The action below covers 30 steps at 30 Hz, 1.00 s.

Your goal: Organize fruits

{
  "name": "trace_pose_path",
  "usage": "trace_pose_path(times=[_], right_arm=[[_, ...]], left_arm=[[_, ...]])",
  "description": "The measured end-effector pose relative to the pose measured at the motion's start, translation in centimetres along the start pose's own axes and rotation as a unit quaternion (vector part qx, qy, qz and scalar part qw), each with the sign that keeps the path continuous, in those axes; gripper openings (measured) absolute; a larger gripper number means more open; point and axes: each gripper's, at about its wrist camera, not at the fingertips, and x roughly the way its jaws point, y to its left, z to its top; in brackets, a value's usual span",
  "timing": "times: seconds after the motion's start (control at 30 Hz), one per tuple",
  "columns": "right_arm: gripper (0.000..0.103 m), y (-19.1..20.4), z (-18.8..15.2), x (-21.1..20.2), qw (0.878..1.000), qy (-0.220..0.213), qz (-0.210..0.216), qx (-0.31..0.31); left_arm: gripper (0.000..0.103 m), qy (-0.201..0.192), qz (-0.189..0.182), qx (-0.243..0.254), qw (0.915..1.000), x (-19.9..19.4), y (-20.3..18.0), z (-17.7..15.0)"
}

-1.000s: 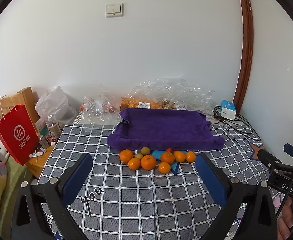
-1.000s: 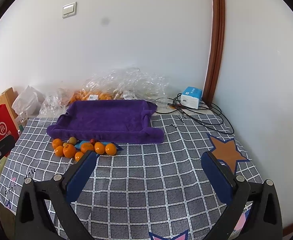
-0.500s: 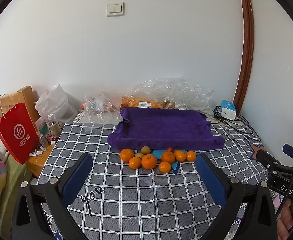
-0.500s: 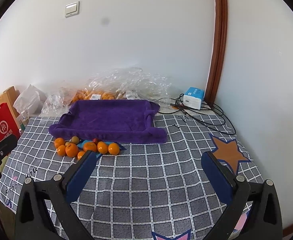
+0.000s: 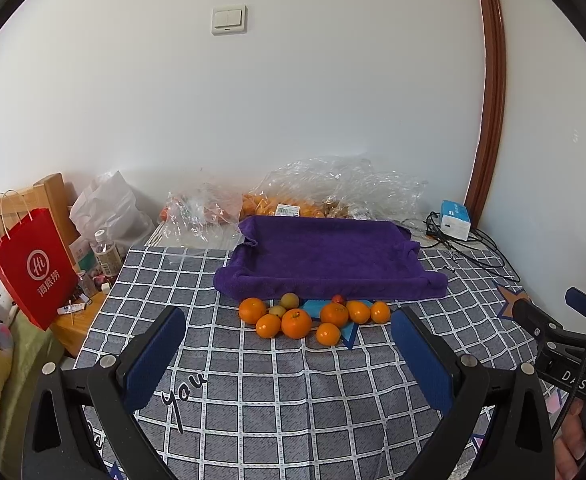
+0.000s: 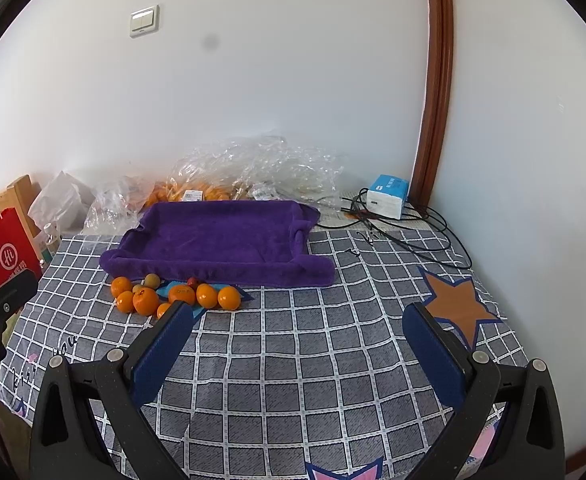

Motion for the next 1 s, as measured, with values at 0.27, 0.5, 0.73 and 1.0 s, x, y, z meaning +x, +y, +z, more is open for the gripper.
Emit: trace_pose_path(times=[0.27,0.5,0.73,1.0], right_arm=[[0.103,0.05,-0.18,-0.29,1.000,-0.001,0.000,0.002],[0.103,0.13,-0.17,-0.36,1.000,-0.002,0.001,0.002],[0.103,-0.10,-0.19,-0.46,1.000,-0.002,0.008,0.009],[0.103,0.09,-0.27,-0.10,1.000,-0.003,0.016,0.007]], left_arm=[[0.103,0.000,-0.001,0.001,1.0000,-0.06,-0.02,0.09],[0.103,0.000,-0.002,0.000,1.0000,-0.10,-0.08,0.11],[0.103,-0.002,-0.003,0.003,1.0000,-0.21,-0.21,0.31],[0.103,-0.007,-0.003,0.011,0.9999,0.33,-0.35,0.28]])
